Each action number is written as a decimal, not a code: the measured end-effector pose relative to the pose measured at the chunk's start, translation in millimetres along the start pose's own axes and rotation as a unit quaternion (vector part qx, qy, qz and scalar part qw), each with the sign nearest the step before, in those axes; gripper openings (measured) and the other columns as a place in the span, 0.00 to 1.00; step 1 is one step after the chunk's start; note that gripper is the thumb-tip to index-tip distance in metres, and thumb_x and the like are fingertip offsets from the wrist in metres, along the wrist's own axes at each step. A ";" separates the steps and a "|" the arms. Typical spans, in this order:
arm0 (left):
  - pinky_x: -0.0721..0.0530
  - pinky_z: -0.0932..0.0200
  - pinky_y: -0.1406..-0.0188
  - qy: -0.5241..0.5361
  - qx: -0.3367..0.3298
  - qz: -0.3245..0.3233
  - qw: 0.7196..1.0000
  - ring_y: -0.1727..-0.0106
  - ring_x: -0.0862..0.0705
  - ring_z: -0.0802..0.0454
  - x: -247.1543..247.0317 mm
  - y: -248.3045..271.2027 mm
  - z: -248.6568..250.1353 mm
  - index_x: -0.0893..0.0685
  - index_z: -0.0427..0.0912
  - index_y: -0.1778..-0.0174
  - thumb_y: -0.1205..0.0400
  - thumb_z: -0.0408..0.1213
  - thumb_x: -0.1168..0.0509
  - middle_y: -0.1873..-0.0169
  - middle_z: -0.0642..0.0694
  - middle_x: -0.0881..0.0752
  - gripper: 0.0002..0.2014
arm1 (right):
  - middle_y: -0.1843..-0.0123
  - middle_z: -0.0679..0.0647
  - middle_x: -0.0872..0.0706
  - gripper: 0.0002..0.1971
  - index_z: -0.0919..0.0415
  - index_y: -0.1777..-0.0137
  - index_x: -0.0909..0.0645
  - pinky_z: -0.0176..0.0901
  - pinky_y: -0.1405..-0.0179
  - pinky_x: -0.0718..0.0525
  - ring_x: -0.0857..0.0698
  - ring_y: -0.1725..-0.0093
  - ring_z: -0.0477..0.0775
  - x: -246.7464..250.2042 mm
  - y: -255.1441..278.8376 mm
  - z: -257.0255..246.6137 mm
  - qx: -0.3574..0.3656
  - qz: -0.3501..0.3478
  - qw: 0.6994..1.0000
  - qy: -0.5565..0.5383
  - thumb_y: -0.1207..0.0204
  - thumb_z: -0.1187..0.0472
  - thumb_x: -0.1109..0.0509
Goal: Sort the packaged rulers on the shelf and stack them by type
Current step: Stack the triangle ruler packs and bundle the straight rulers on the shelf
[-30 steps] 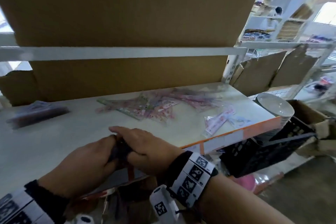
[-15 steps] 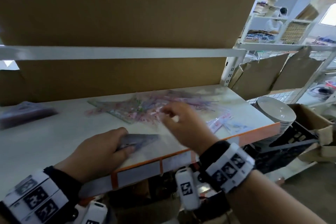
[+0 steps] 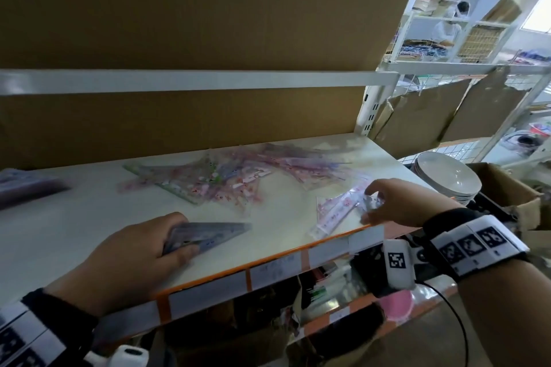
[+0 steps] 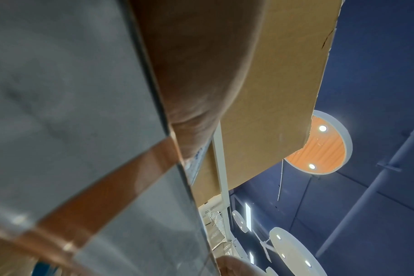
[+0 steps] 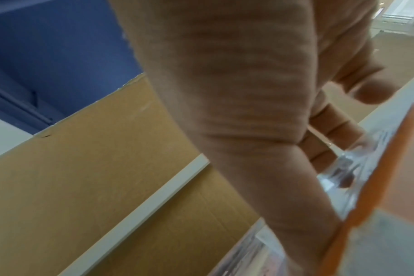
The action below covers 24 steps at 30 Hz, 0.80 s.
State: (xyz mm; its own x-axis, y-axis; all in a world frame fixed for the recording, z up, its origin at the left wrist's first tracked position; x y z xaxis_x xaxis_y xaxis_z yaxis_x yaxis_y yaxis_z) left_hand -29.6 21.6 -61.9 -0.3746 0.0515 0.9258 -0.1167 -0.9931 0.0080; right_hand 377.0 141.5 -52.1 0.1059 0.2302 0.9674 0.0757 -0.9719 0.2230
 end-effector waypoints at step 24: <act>0.23 0.60 0.68 0.024 0.001 0.018 1.000 0.66 0.20 0.61 2.9 3.2 1.9 0.28 0.61 0.59 0.22 0.64 0.38 0.68 0.53 0.18 0.13 | 0.55 0.60 0.11 0.12 0.55 0.53 0.24 0.51 0.74 0.14 0.12 0.71 0.66 23.3 47.8 -97.0 0.102 0.162 0.700 -0.688 0.13 0.49 0.40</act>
State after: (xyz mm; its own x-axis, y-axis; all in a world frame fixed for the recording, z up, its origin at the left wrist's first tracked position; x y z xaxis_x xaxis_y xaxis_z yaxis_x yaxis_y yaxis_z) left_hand -29.4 18.4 -58.4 -0.4227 0.0202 0.9060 -0.1003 -0.9947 -0.0246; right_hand 286.9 95.6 -7.3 0.9945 -0.0341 -0.0991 -0.0478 -0.9891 -0.1390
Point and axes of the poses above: each hand's wrist, its own y-axis away from the middle knuckle, its own x-axis out of the back of the hand, z = x × y, the point moved 10 cm from there along -y, towards the middle knuckle
